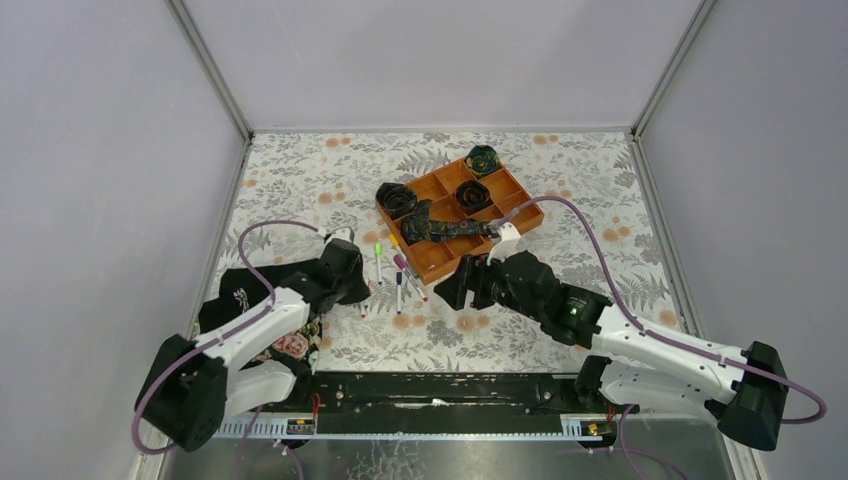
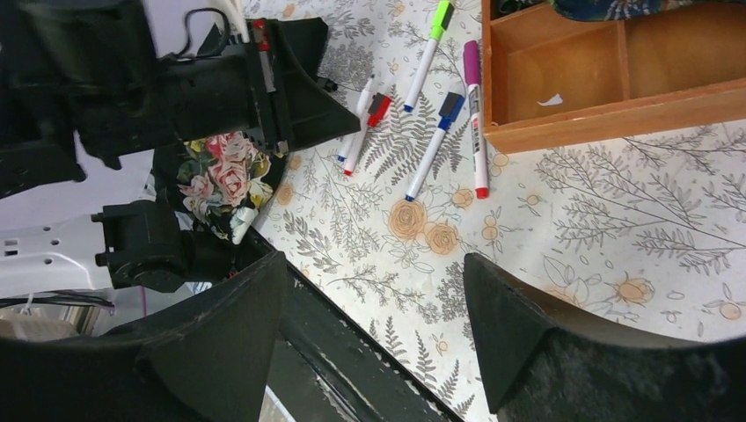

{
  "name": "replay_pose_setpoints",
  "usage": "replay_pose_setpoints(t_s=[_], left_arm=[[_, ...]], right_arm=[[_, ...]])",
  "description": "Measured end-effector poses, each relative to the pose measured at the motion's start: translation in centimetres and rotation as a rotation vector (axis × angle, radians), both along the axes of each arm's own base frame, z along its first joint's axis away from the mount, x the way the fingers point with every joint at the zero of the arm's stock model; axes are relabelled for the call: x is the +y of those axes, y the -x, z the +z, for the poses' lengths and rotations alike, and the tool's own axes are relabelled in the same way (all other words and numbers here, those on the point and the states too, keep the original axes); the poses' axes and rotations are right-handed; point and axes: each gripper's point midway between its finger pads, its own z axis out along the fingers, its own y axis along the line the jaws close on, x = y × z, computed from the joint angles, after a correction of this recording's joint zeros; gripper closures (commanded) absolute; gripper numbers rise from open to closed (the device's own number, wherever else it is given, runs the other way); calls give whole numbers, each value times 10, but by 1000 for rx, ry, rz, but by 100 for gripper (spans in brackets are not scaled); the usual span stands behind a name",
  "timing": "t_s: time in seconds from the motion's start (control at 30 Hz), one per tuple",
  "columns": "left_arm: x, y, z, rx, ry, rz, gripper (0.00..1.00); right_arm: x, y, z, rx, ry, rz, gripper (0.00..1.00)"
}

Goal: Insert the pens into the pen caps

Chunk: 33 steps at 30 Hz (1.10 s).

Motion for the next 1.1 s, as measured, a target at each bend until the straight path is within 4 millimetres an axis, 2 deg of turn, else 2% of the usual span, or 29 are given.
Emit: replay_pose_setpoints(t_s=[0.07,0.23,0.33,0.43,0.57,0.7,0.83,1.0,1.1], left_arm=[[-22,-1,21,-61,57,-91,100],[-89,7,100,-281,322,-387,100],[-112,22,134,-354,457,-521,100],[-127,39,156,-387,557,-634,100],[-137,55,168,-388,625,-731,100],[-143,69,171,-370,662,-796,100],[-144,71,172,-367,667,-805,100],[-146,77,174,-359,689,-834,100],[-148,80,179,-371,708,-850,100]], right_arm=[[4,0,-1,5,-7,9,20],[16,1,-5,28,-16,42,18],[27,0,-3,41,-32,67,19],[36,-1,2,46,-59,83,21],[42,-1,10,46,-100,90,26],[46,-1,14,58,-130,92,36],[49,0,19,75,-165,89,52],[51,-4,26,85,-203,64,59],[49,-6,24,94,-207,51,69]])
